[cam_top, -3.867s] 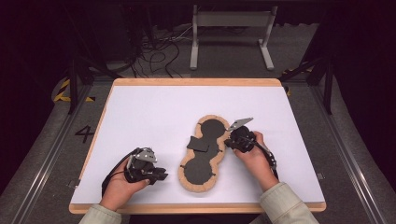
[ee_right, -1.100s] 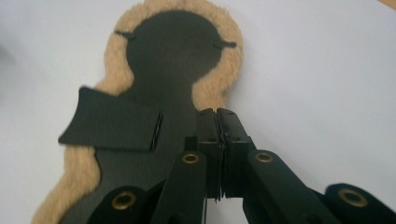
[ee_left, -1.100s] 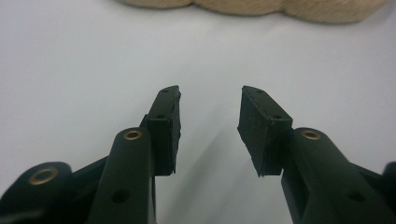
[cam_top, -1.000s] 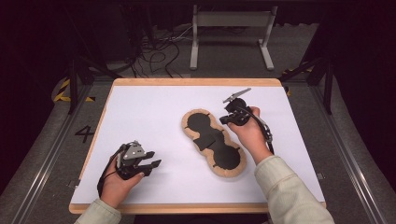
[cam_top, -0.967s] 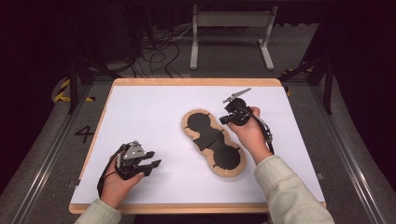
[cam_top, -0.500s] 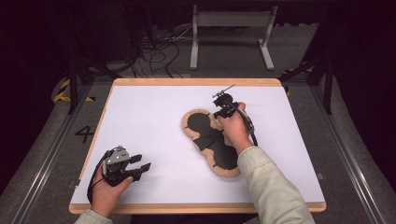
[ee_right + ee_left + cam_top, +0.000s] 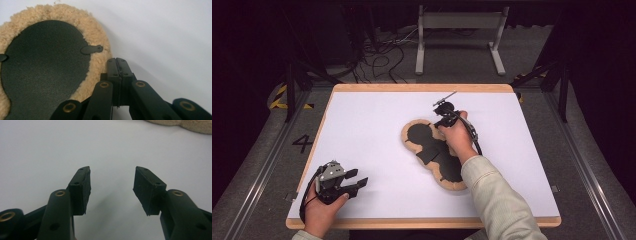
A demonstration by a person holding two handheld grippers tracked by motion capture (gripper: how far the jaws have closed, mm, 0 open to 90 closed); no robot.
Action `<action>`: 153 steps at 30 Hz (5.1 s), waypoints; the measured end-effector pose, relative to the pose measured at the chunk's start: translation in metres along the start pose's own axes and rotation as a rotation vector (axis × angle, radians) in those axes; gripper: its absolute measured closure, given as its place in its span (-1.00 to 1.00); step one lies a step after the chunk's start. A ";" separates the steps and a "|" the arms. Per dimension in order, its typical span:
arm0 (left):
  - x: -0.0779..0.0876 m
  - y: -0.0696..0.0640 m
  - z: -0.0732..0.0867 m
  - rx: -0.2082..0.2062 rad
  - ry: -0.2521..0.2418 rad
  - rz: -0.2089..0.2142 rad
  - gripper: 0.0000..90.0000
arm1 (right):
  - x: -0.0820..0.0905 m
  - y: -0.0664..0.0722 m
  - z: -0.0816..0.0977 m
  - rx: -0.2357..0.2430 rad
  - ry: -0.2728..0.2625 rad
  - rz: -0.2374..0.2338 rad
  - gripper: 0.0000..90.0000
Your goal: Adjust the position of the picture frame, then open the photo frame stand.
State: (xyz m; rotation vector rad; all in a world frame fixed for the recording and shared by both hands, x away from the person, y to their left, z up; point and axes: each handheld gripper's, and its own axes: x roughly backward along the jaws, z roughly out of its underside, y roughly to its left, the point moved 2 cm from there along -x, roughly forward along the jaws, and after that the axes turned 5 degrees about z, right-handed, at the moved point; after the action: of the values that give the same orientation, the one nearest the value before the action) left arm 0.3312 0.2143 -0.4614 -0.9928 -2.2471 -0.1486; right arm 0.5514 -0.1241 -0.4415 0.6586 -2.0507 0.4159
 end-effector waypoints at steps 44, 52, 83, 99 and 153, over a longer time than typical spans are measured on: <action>-0.017 0.007 -0.027 0.002 -0.008 0.083 0.29 | 0.106 0.107 0.111 0.366 -0.100 -0.252 1.00; -0.016 0.006 -0.029 0.001 -0.010 0.095 0.32 | 0.112 0.112 0.132 0.383 -0.091 -0.284 1.00; -0.023 0.007 -0.033 0.003 -0.002 0.106 0.33 | 0.104 0.086 0.157 0.351 0.021 -0.126 1.00; -0.020 0.007 -0.040 -0.018 -0.106 0.090 0.25 | 0.118 0.102 0.143 0.276 -0.196 -0.234 1.00; -0.025 0.008 -0.040 -0.015 -0.098 0.042 0.00 | 0.115 0.084 0.131 0.142 -0.301 -0.285 0.76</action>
State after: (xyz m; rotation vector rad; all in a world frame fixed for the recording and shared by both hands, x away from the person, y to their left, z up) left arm 0.3708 0.1901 -0.4472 -1.0751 -2.3153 -0.1001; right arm 0.3627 -0.1592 -0.4160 1.1413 -2.1759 0.3111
